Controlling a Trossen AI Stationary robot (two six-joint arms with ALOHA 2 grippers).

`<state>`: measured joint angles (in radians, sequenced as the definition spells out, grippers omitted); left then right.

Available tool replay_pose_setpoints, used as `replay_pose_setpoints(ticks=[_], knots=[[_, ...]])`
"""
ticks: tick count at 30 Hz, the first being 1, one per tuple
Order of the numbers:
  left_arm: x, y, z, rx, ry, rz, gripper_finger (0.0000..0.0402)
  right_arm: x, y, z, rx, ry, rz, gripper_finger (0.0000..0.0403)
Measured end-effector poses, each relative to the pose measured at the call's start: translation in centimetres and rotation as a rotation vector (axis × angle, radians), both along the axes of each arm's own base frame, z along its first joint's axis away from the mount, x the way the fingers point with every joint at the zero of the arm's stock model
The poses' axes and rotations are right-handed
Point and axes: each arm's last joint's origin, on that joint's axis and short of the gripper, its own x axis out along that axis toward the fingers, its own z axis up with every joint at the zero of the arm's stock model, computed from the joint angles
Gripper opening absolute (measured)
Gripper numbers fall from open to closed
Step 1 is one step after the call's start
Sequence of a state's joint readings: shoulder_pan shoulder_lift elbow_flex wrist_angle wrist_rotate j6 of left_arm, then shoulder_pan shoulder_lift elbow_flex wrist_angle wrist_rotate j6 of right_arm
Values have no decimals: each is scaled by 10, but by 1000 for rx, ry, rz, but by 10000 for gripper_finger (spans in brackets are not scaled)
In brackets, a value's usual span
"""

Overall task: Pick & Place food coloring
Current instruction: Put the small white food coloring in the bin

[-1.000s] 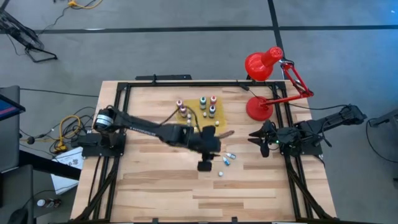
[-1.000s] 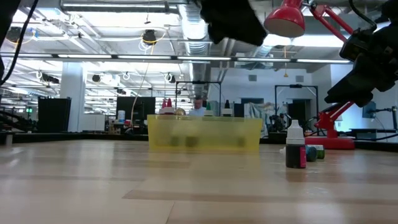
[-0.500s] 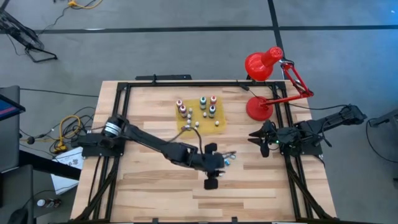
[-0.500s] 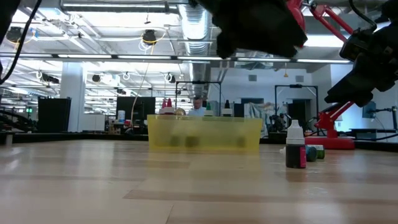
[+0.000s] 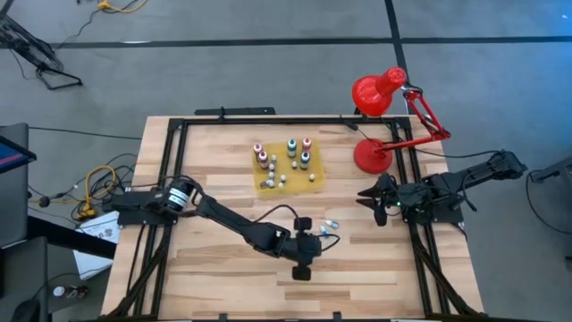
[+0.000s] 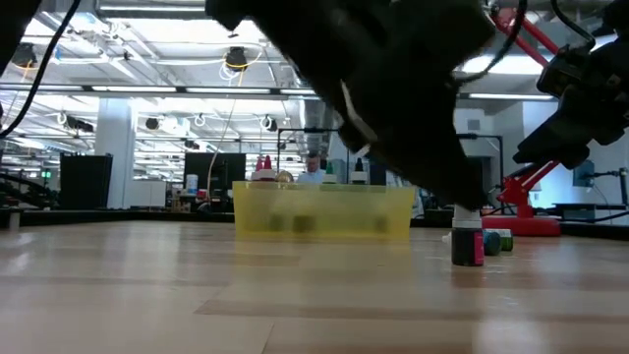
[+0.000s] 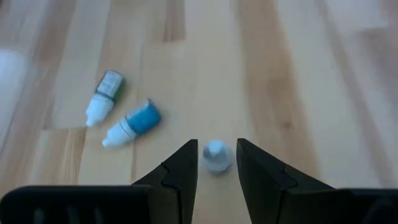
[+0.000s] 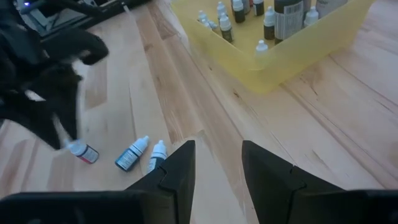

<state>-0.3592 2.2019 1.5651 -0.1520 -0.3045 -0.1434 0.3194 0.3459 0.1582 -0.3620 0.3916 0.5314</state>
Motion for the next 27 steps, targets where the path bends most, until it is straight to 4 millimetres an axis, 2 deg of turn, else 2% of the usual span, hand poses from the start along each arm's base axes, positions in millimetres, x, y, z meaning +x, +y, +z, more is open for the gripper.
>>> replay_pose_setpoints(ticks=[9, 22, 27], knots=[[5, -1, -17, -11, -4, 38, 104, 1, 0, -1, -3, 10, 0, 122], [4, 1, -17, -22, 9, 55, 102, 1, 0, -1, -3, 10, 0, 122], [4, 1, -18, -20, 19, 56, 72, 1, 0, -1, -4, 10, 0, 122]])
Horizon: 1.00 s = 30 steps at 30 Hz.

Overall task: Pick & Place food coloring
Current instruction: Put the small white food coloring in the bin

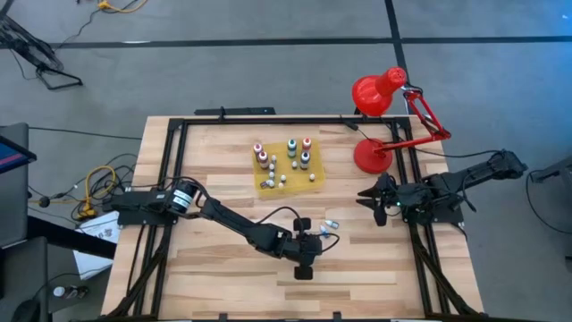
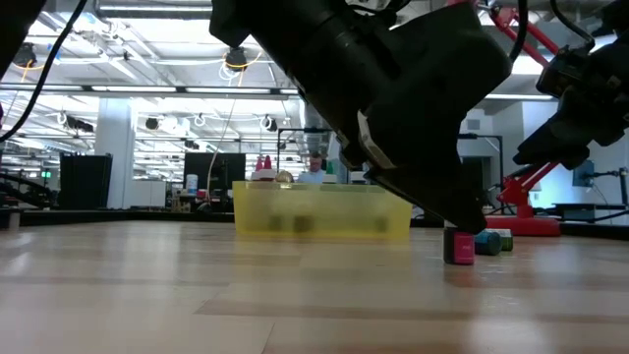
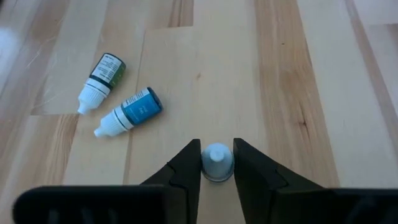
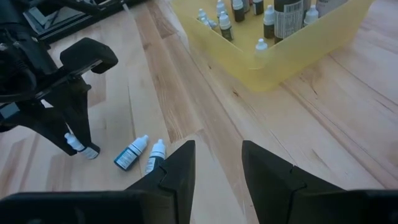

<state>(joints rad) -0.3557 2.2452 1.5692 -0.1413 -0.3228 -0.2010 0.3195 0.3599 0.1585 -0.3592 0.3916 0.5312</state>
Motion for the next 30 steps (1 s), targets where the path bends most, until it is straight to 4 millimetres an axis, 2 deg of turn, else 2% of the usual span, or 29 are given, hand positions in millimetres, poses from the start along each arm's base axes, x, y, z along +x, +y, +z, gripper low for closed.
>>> replay_pose_setpoints(ticks=[3, 9, 13, 16, 21, 24, 30], knots=[[0, 0, 0, -5, -1, 3, 51, 0, 0, 0, 0, 0, -1, 122], [3, -1, 10, -14, -18, 4, 56, 0, 0, 0, 0, 0, 0, 122], [8, -1, 45, 22, -55, 8, 65, 0, 0, 0, 0, 1, -1, 122], [7, 7, 75, 101, -27, 41, 63, 0, 0, 0, 0, 2, 0, 122], [0, 36, 123, 142, -59, 141, 65, 0, 0, 0, 0, 2, 0, 122], [-10, 62, 146, 153, -47, 211, 65, 0, 0, 0, 0, 2, 0, 122], [-28, 124, 157, 206, 106, 351, 66, 0, 0, -1, -1, 3, 0, 122]])
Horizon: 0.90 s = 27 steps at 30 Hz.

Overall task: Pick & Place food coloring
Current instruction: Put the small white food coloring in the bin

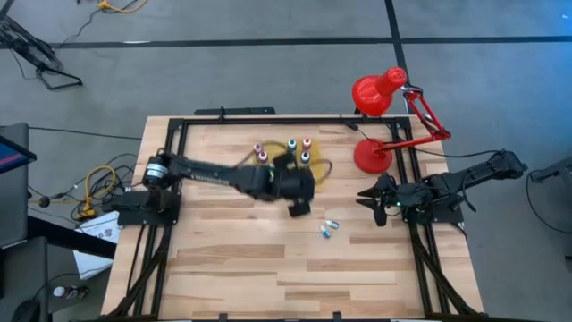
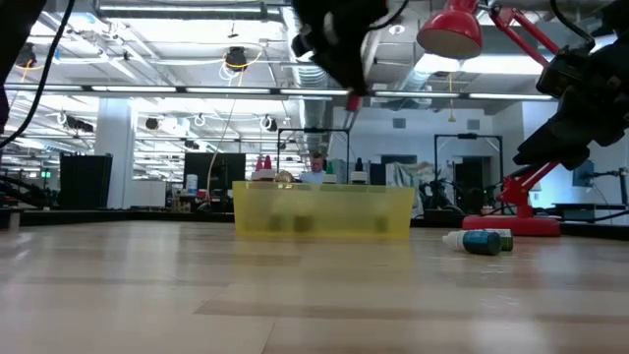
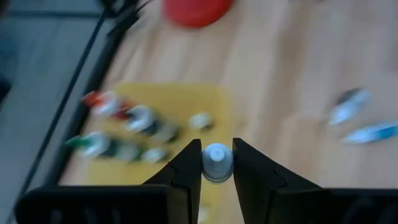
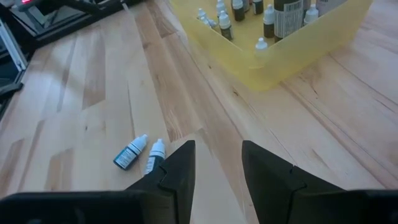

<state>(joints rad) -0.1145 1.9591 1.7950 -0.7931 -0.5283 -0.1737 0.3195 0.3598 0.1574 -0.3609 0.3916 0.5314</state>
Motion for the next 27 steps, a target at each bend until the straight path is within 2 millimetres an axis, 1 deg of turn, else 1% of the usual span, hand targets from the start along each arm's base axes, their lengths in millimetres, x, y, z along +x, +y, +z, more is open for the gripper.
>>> replay_pose_setpoints(ticks=[4, 7, 9, 12, 18, 22, 27], knots=[[-5, 42, 4, 1, 54, 53, 67, 0, 0, 0, 0, -1, 0, 122], [-7, 71, -4, -29, 87, 61, 67, 0, 0, 0, 0, -1, 0, 122], [-11, 87, -14, -45, 110, 63, 67, 0, 0, 0, 0, -1, 0, 122], [-20, 107, -31, -65, 94, 47, 67, 0, 0, 0, 0, -2, 0, 122], [-43, 145, -54, -149, -32, 5, 68, 0, 0, 0, 1, -2, 0, 122], [-55, 169, -65, -148, -1, 26, 68, 0, 0, 0, 1, -2, 0, 122], [-64, 192, -74, -178, 21, -58, 68, 0, 0, 0, 1, -2, -1, 122]])
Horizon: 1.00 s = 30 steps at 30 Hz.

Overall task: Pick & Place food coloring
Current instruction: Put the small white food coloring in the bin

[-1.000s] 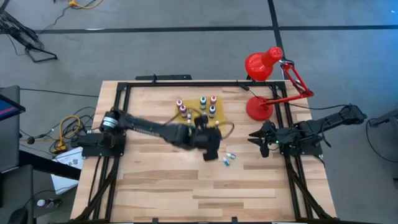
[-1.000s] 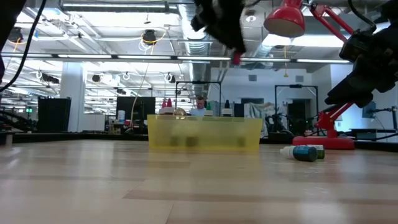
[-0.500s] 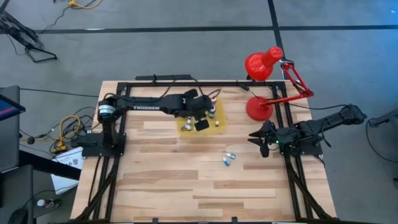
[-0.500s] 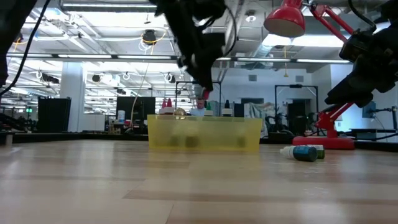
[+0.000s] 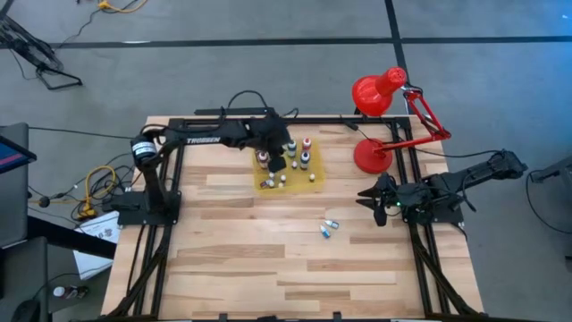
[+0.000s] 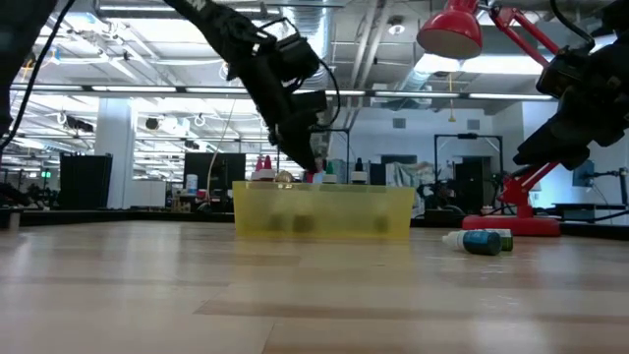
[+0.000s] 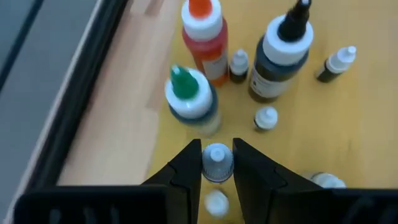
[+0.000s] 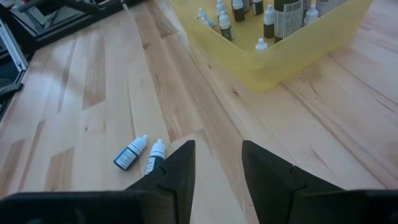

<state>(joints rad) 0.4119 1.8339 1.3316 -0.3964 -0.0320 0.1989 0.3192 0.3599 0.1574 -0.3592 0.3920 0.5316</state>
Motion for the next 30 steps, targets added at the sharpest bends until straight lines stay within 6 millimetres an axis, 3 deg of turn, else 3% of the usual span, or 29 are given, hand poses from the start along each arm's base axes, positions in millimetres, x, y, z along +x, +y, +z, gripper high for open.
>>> replay_pose_setpoints(ticks=[12, 20, 30], knots=[[-23, 32, -34, 10, -56, -325, 68, 0, 0, 0, 0, 0, 0, 122], [-25, 36, -35, 31, -68, -327, 68, 0, 0, 0, 0, 0, 1, 122], [-14, 35, -16, 70, -95, -361, 68, 0, 0, 0, 0, 0, 0, 122]])
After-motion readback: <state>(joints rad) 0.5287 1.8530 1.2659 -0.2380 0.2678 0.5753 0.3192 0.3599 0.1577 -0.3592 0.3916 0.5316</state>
